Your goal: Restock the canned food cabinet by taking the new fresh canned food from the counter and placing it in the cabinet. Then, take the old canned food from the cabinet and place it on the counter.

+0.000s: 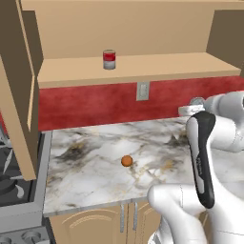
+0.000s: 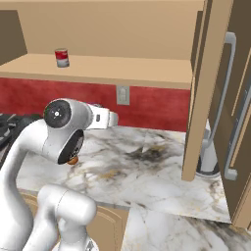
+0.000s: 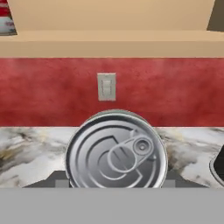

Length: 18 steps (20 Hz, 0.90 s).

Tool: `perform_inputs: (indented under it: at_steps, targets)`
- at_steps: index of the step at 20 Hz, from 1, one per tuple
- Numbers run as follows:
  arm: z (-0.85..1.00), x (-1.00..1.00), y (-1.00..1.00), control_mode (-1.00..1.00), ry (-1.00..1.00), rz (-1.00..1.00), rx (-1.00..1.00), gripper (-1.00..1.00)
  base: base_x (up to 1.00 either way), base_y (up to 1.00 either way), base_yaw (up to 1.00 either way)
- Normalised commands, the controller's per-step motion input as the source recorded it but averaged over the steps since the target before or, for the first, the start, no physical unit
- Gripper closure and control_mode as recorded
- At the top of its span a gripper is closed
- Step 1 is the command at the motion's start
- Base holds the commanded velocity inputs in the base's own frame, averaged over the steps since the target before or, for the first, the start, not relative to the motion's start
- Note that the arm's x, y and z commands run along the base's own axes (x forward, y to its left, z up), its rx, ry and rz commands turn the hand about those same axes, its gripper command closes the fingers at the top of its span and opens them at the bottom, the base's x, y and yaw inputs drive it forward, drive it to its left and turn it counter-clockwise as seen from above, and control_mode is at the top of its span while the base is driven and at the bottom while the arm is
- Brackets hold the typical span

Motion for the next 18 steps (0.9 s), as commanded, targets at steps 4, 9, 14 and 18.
perform_inputs:
  at_steps: [4,9,14,18]
  targets:
    - [1.00,0.00,0.21,-1.00,0.27,0.00,-0.23,1.00,0.00,0.00,0.00]
    - [0.82,0.23,0.25,-1.00,0.22,0.00,-0.18,1.00,0.00,0.00,0.00]
    - [0.02,0.09,-0.12,-1.00,-0.02,0.00,0.01,1.00,0.00,0.00,0.00]
    - [-0.01,0.40,-0.20,-1.00,0.00,0.00,0.05,1.00,0.00,0.00,0.00]
